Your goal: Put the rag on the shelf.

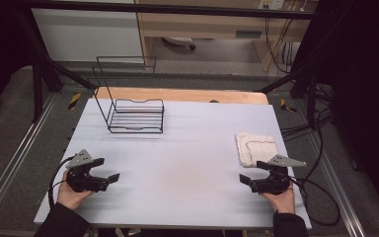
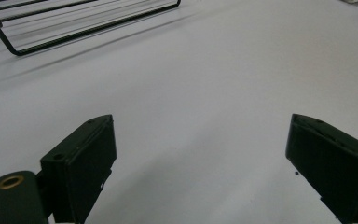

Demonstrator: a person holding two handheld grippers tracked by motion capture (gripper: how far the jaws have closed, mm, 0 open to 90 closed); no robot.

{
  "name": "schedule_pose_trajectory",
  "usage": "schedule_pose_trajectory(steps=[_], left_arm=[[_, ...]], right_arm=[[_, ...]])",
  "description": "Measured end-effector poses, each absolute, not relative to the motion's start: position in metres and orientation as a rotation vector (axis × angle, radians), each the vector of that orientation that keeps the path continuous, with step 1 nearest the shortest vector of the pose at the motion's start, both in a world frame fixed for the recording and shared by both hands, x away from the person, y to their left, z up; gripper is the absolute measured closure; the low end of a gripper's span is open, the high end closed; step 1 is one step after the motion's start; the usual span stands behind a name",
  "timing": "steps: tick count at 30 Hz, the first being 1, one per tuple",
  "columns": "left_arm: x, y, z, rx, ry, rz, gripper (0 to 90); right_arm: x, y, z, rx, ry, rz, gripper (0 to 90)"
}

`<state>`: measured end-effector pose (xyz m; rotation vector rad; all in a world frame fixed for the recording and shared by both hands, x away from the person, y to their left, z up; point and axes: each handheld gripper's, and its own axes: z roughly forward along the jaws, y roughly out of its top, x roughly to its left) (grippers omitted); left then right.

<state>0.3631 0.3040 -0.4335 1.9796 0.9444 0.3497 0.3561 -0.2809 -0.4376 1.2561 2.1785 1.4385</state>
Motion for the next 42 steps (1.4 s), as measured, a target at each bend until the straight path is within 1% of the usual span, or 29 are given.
schedule_pose_trajectory(steps=[12, 17, 19, 20, 21, 22, 23, 24, 25, 26, 27, 28, 30, 31, 32, 33, 34, 35, 36, 42], left_arm=[[0.361, 0.304, -0.434, 1.990, 0.939, 0.359, 8.4], [0.361, 0.304, -0.434, 1.983, 0.942, 0.362, 8.7], [0.362, 0.304, -0.434, 1.987, 0.945, 0.365, 8.8], [0.362, 0.304, -0.434, 1.984, 0.949, 0.366, 8.8], [0.362, 0.304, -0.434, 1.984, 0.950, 0.367, 8.9], [0.362, 0.304, -0.434, 1.984, 0.950, 0.368, 8.9], [0.362, 0.303, -0.434, 1.985, 0.952, 0.369, 9.0], [0.362, 0.303, -0.434, 1.986, 0.951, 0.370, 9.0], [0.361, 0.303, -0.434, 1.984, 0.953, 0.368, 9.1], [0.361, 0.302, -0.433, 1.987, 0.950, 0.369, 9.2], [0.361, 0.302, -0.433, 1.988, 0.948, 0.369, 9.2], [0.361, 0.302, -0.433, 1.990, 0.948, 0.371, 9.2], [0.361, 0.302, -0.433, 1.995, 0.946, 0.371, 9.3], [0.361, 0.302, -0.434, 1.997, 0.946, 0.372, 9.4], [0.361, 0.302, -0.434, 1.997, 0.946, 0.373, 9.6], [0.361, 0.302, -0.434, 1.998, 0.946, 0.373, 9.6], [0.361, 0.301, -0.434, 1.997, 0.947, 0.373, 9.8], [0.361, 0.301, -0.434, 1.998, 0.946, 0.372, 9.8], [0.361, 0.301, -0.433, 1.996, 0.946, 0.373, 9.9], [0.361, 0.300, -0.434, 2.001, 0.943, 0.371, 10.4]], right_arm=[[0.356, -0.280, -0.435, 1.250, 2.189, 1.411, 1.0], [0.356, -0.277, -0.433, 1.251, 2.175, 1.398, 3.9], [0.360, -0.277, -0.432, 1.272, 2.162, 1.377, 7.6], [0.360, -0.277, -0.432, 1.272, 2.162, 1.377, 7.6], [0.363, -0.277, -0.431, 1.294, 2.149, 1.359, 11.2], [0.363, -0.277, -0.431, 1.294, 2.149, 1.359, 11.2], [0.366, -0.276, -0.430, 1.310, 2.141, 1.330, 15.8], [0.366, -0.276, -0.430, 1.310, 2.141, 1.330, 15.8], [0.370, -0.275, -0.429, 1.331, 2.128, 1.291, 20.2], [0.372, -0.275, -0.430, 1.345, 2.126, 1.268, 20.2], [0.375, -0.274, -0.430, 1.350, 2.128, 1.254, 27.1], [0.375, -0.274, -0.430, 1.350, 2.128, 1.254, 27.1], [0.380, -0.273, -0.432, 1.353, 2.142, 1.230, 33.4], [0.385, -0.271, -0.434, 1.351, 2.161, 1.202, 41.4], [0.387, -0.269, -0.434, 1.352, 2.167, 1.189, 43.8], [0.387, -0.269, -0.434, 1.352, 2.167, 1.189, 43.8], [0.391, -0.266, -0.436, 1.341, 2.178, 1.151, 49.1], [0.391, -0.266, -0.436, 1.341, 2.178, 1.151, 49.1], [0.396, -0.266, -0.437, 1.326, 2.177, 1.121, 55.4], [0.408, -0.263, -0.445, 1.342, 2.203, 1.037, 59.3]])
